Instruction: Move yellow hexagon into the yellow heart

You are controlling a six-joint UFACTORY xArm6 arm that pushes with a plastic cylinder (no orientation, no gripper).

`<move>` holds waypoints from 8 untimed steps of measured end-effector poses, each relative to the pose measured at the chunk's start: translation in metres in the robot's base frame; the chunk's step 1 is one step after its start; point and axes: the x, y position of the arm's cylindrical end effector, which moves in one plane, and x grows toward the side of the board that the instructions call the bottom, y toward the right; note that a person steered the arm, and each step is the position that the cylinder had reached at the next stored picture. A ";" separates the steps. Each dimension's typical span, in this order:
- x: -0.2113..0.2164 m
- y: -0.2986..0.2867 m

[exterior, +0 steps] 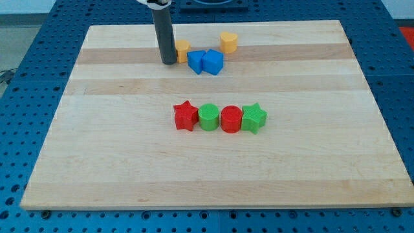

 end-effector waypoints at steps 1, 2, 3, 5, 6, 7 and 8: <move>0.000 0.000; -0.011 0.005; -0.007 0.005; -0.013 0.009; -0.014 0.010; -0.014 0.036; -0.014 0.039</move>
